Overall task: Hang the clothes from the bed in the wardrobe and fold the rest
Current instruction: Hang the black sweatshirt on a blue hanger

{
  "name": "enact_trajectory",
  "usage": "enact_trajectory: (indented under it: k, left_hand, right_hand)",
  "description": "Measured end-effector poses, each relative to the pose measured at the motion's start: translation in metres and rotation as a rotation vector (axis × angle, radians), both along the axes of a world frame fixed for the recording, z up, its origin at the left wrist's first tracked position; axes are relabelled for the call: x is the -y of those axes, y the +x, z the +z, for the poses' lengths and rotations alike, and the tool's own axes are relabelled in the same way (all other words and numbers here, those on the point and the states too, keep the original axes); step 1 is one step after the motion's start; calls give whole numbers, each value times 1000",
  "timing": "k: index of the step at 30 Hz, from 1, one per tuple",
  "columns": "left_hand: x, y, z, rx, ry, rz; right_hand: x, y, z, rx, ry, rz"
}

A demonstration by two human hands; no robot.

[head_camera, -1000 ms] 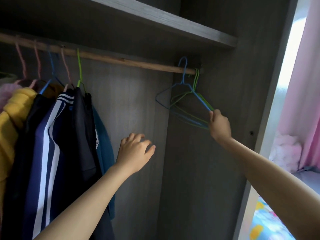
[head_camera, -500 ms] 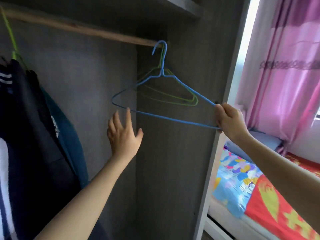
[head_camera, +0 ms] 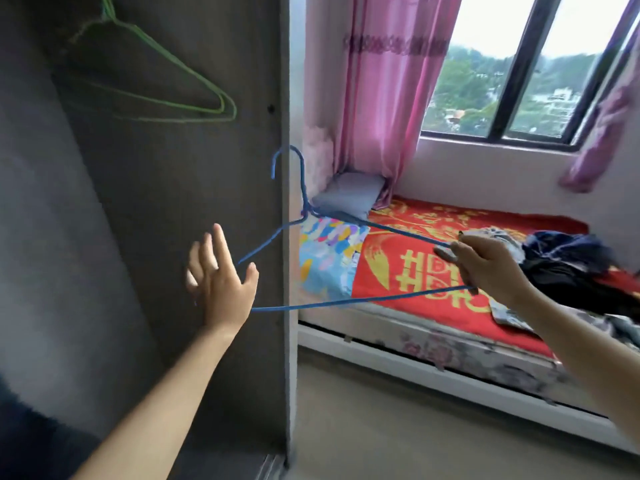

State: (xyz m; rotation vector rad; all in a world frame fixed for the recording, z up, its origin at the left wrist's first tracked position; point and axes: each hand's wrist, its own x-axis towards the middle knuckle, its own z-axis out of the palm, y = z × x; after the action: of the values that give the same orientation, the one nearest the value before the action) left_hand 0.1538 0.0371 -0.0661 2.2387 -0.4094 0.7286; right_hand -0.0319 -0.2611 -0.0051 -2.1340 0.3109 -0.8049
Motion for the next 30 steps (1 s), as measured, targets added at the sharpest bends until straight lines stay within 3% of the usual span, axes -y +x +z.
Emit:
enact_trajectory:
  k: [10,13,19,30]
  left_hand:
    - [149,-62,-31,-165,203,-364]
    - [203,-84,-41,-244,116,-538]
    - [323,-149,-78,-218,-15,-735]
    - [455,-209,-124,-316,53,-929]
  right_hand:
    - [109,-130,-39,-5,52,-254]
    - [155,-173,-52,-24,36,-323]
    - [247,-267,-86,-75,16,-497]
    - [317,-365,-176,-386,175,-822]
